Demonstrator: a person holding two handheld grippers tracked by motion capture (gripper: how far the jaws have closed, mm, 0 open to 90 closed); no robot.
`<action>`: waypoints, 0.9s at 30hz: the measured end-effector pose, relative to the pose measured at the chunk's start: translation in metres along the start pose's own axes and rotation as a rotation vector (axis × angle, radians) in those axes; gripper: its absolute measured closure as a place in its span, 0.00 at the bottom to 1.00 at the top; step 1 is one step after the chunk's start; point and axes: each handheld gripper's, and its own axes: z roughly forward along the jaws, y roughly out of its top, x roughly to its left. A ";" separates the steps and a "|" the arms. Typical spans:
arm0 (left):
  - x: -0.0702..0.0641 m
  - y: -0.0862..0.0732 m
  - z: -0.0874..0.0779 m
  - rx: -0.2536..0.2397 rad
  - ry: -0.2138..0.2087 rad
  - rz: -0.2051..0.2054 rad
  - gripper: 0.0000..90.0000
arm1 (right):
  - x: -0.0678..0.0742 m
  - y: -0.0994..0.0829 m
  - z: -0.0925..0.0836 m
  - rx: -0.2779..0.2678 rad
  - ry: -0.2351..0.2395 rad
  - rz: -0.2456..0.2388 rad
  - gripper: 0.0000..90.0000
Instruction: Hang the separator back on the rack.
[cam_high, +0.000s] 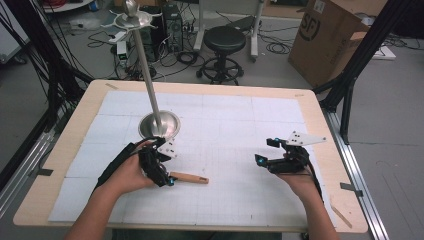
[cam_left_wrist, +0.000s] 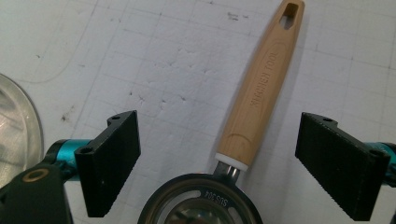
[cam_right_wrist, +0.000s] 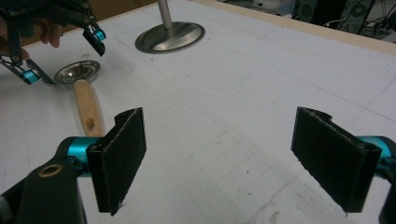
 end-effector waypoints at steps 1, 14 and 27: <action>0.000 0.000 0.001 0.002 -0.012 0.001 0.18 | 0.000 0.000 0.000 0.000 0.000 0.000 0.19; -0.003 0.008 0.008 0.107 -0.084 0.051 0.41 | 0.000 0.000 0.001 0.004 -0.003 -0.003 0.19; 0.001 0.006 0.017 0.172 -0.106 0.051 0.54 | 0.000 0.000 0.001 0.010 0.000 0.002 0.19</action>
